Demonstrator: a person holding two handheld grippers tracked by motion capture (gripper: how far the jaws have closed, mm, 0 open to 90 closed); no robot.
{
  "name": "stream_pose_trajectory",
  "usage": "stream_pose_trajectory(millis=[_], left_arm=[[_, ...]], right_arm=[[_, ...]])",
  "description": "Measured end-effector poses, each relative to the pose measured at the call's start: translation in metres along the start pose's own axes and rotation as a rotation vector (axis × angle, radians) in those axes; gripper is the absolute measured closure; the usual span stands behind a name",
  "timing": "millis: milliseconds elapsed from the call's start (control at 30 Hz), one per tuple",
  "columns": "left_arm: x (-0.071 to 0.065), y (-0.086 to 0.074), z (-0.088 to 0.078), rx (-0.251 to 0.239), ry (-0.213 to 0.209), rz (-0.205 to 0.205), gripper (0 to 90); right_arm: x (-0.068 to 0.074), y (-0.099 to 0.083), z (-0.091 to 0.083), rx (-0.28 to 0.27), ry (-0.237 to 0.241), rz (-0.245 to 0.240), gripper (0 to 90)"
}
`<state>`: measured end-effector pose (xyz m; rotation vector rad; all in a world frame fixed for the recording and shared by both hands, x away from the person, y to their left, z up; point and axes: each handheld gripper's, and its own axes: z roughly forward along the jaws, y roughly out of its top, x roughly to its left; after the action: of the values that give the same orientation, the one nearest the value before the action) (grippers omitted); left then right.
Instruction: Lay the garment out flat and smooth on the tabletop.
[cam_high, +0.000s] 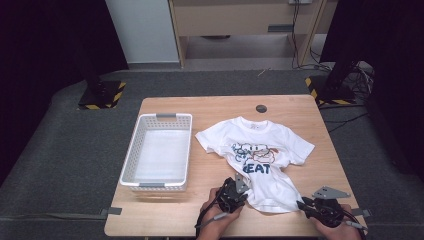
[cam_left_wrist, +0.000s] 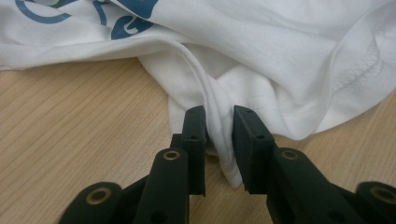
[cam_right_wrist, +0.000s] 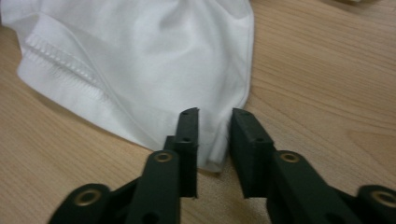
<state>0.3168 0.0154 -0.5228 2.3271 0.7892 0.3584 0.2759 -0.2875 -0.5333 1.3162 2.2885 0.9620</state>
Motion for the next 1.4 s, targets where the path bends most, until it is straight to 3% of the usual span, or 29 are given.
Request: stream_pose_trajectory(millis=[133, 333, 600, 667, 767, 900, 1100, 1167, 1400], left_arm=[[0.002, -0.001, -0.002, 0.012, 0.028, 0.02, 79.5], [0.006, 0.0, -0.005, 0.009, 0.016, -0.001, 83.7], [0.019, 0.002, -0.03, -0.044, 0.037, -0.026, 85.2], [0.024, -0.002, -0.028, -0.02, 0.054, -0.032, 85.3], [0.027, -0.009, -0.022, -0.002, 0.029, -0.063, 85.3], [0.027, -0.008, -0.021, 0.003, 0.064, -0.037, 85.2], [0.044, -0.006, -0.007, 0.008, 0.044, -0.112, 85.0], [0.051, -0.004, -0.005, 0.006, 0.042, -0.137, 85.0], [0.064, 0.016, 0.009, 0.047, 0.104, -0.122, 85.1]], right_arm=[[-0.002, 0.0, -0.004, 0.021, -0.009, -0.029, 86.8], [-0.016, -0.002, -0.011, -0.037, -0.048, 0.024, 87.1], [-0.021, -0.003, -0.011, -0.013, -0.069, 0.024, 87.1], [-0.021, -0.005, -0.009, 0.013, -0.095, 0.007, 87.1], [-0.023, -0.003, -0.007, 0.002, -0.076, 0.029, 87.1], [-0.022, 0.002, -0.001, -0.005, -0.066, 0.034, 87.1], [-0.027, 0.009, 0.007, -0.021, -0.071, 0.038, 87.0], [-0.03, 0.011, 0.01, -0.028, -0.074, 0.044, 87.0], [-0.034, 0.022, 0.022, -0.042, -0.085, 0.045, 87.0]])
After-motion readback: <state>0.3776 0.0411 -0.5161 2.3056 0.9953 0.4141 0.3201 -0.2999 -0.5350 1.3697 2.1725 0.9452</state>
